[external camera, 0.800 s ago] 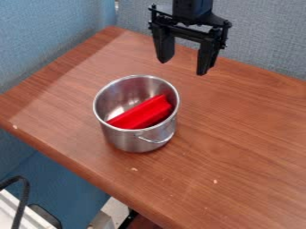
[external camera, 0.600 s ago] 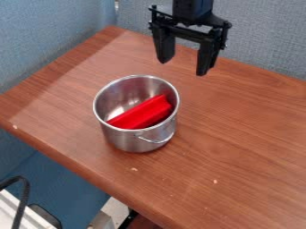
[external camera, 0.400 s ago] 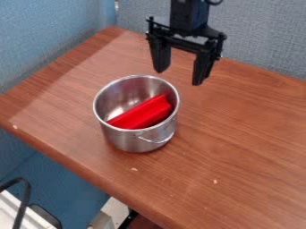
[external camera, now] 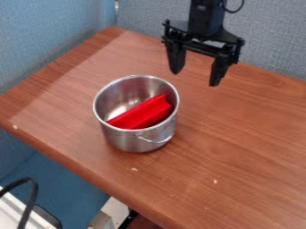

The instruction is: Put the red object in the metal pot

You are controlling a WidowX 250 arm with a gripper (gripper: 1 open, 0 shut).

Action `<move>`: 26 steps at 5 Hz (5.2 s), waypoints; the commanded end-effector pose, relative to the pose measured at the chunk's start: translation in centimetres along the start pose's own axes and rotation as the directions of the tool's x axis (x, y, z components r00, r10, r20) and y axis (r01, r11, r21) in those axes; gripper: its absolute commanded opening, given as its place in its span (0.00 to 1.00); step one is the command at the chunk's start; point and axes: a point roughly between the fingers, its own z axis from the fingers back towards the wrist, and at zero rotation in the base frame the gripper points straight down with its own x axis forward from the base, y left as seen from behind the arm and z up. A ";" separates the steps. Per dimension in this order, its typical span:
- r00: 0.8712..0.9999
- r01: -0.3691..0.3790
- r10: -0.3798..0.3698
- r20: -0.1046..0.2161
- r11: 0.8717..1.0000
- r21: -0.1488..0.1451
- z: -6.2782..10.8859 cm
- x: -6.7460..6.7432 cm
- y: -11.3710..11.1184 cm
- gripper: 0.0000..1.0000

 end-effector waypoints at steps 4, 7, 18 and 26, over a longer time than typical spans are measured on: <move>0.986 -0.160 0.160 0.041 0.987 -0.004 0.3 -0.5 0.1 1.00; 0.982 -0.174 0.174 0.075 0.985 -0.004 1.5 -1.4 -0.7 1.00; 0.995 -0.037 0.031 0.093 0.997 0.065 2.3 -2.3 -1.7 1.00; 0.996 -0.067 0.067 0.061 0.998 -0.003 -1.4 -1.0 1.6 1.00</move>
